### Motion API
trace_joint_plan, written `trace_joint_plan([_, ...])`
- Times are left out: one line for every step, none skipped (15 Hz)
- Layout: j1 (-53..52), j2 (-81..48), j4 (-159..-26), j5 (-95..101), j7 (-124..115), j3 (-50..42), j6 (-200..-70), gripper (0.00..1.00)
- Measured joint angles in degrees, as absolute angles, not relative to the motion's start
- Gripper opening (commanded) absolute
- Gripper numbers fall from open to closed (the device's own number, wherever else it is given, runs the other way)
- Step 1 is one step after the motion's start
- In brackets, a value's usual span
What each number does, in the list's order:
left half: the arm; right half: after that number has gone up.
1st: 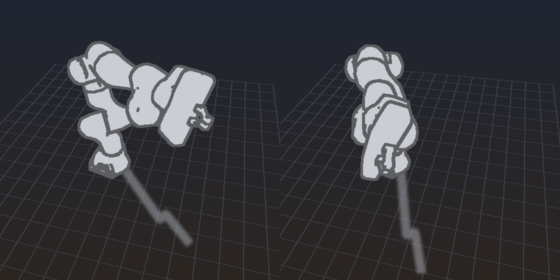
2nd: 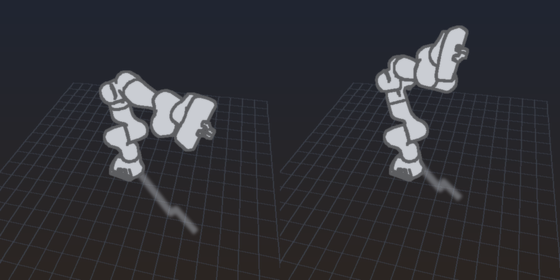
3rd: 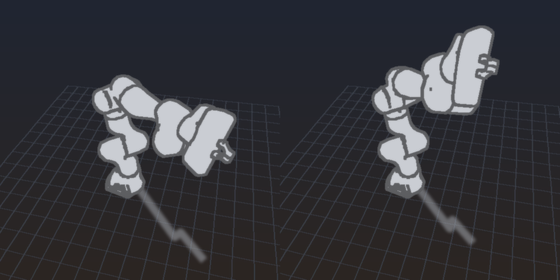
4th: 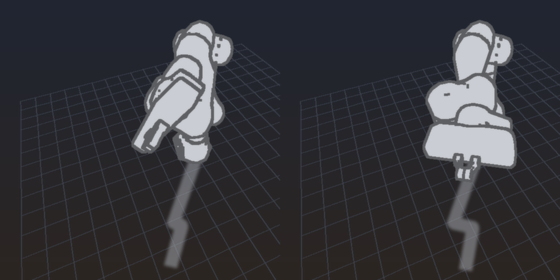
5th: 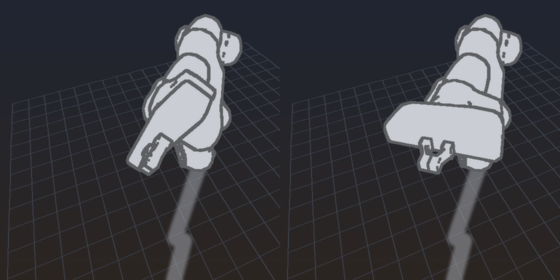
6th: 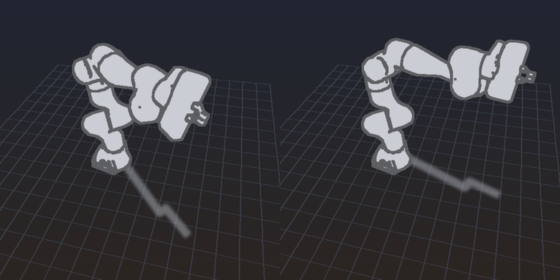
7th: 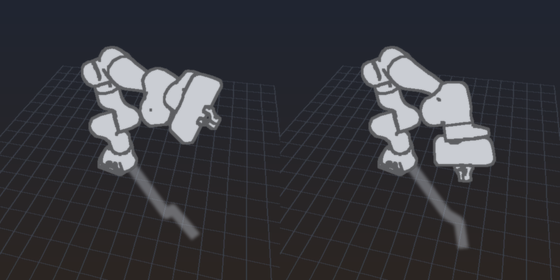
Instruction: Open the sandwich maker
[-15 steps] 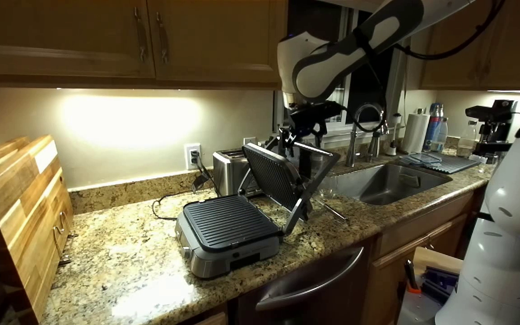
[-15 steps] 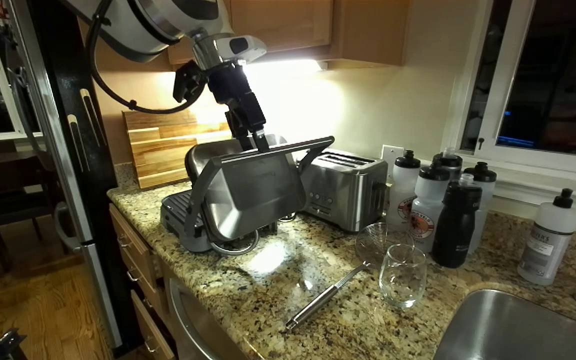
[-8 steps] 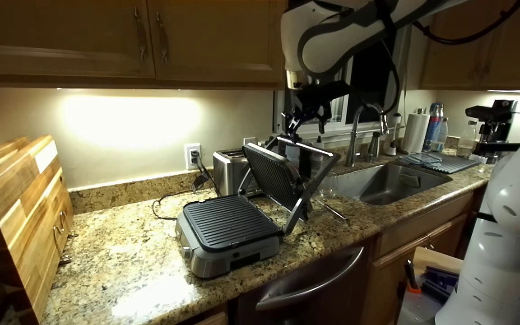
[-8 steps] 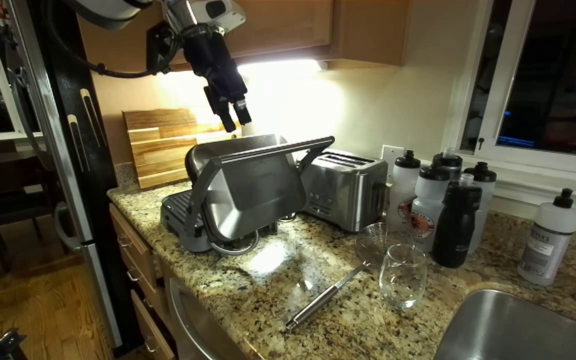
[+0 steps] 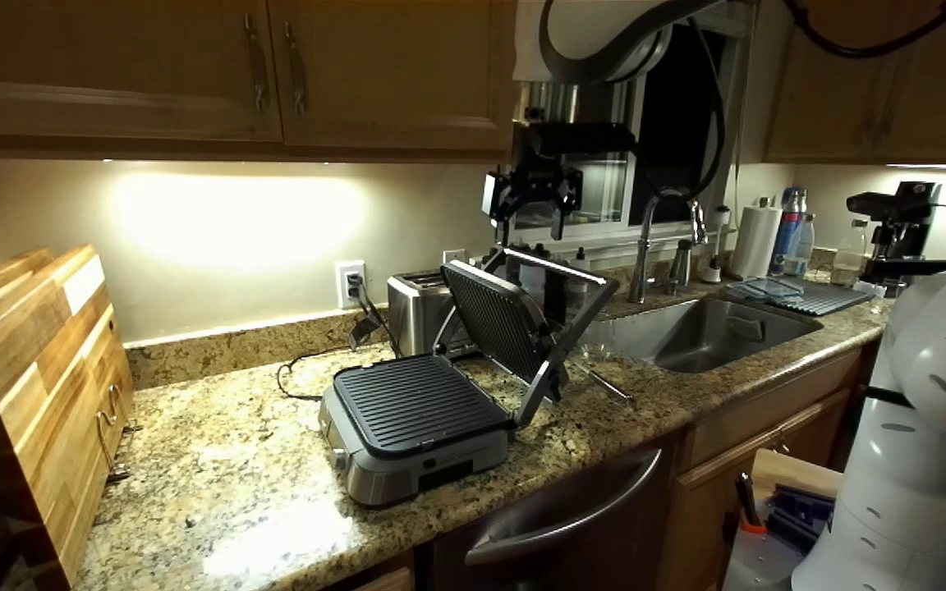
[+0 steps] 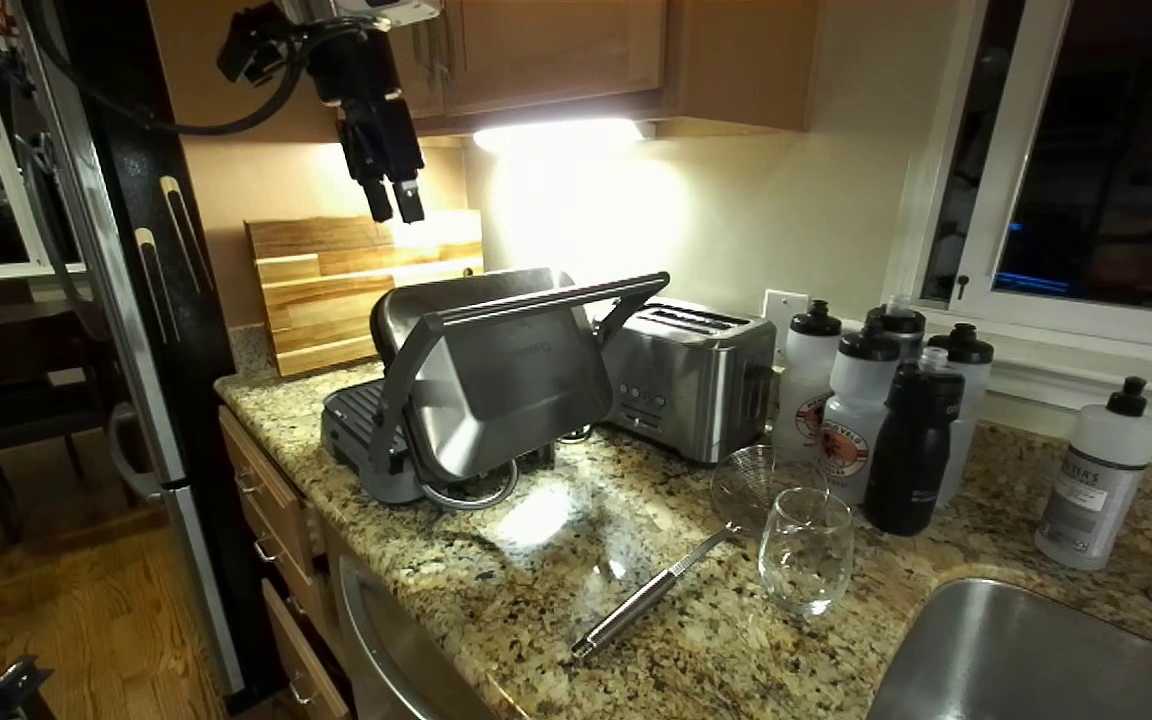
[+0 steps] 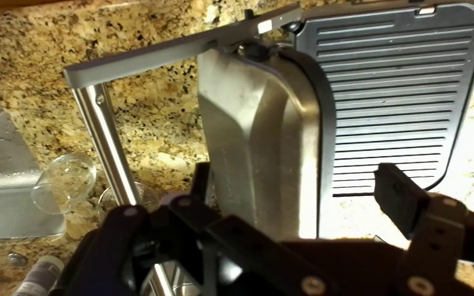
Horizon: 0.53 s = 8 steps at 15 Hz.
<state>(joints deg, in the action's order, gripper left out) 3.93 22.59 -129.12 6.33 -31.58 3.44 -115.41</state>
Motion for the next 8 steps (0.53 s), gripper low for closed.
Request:
trace_joint_plan([3.73, 22.7, -128.88, 6.24, -31.58, 4.16, -115.4, 1.0])
trace_joint_plan([3.69, 22.79, -128.74, 6.24, -31.58, 4.92, -115.4, 1.0])
trace_joint_plan([3.7, 22.87, -128.68, 6.49, -31.58, 5.71, -115.4, 1.0])
trace_joint_plan([3.7, 22.85, -128.68, 6.49, -31.59, 6.1, -115.4, 1.0])
trace_joint_plan([3.71, 22.75, -128.68, 6.49, -31.59, 6.15, -115.4, 1.0])
trace_joint_plan([3.75, 22.64, -128.68, 6.49, -31.59, 6.13, -115.4, 1.0])
trace_joint_plan([3.81, 22.53, -128.68, 6.49, -31.59, 6.0, -115.41, 1.0])
trace_joint_plan([3.84, 22.48, -128.68, 6.49, -31.59, 5.96, -115.41, 1.0])
